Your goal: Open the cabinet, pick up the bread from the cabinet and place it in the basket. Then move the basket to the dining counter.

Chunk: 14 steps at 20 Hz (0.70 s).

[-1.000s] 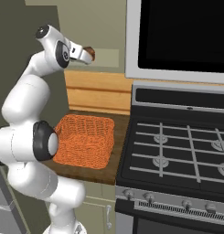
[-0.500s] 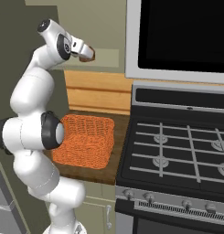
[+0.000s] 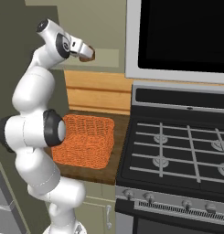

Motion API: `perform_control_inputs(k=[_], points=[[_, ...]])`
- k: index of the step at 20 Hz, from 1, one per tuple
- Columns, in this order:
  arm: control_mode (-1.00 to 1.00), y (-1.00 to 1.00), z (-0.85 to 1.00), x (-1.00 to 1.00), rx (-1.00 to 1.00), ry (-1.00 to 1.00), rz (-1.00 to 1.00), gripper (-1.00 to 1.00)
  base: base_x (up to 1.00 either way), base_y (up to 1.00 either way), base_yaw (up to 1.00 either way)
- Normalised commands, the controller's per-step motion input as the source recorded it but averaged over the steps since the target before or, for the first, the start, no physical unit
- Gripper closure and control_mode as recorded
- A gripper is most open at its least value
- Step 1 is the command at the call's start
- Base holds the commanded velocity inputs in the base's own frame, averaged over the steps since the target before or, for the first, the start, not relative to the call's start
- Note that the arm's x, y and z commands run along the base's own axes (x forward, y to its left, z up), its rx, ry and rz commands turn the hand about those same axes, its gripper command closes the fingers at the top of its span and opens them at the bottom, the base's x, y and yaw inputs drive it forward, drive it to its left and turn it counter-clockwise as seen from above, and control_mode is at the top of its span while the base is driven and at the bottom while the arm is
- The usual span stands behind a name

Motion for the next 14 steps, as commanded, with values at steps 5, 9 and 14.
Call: perform_control_inputs(k=[5,9,14], points=[[-1.0,-0.17,-0.33,0.0,0.0,-0.14,-0.01,-1.0,0.0,0.0,0.0],[-1.0,-0.29,-0.19,0.0,0.0,-0.1,0.0,-1.0,0.0,0.0,0.0],[-1.0,-0.29,-0.04,0.01,0.0,-0.01,0.0,1.0,0.0,0.0,0.0]])
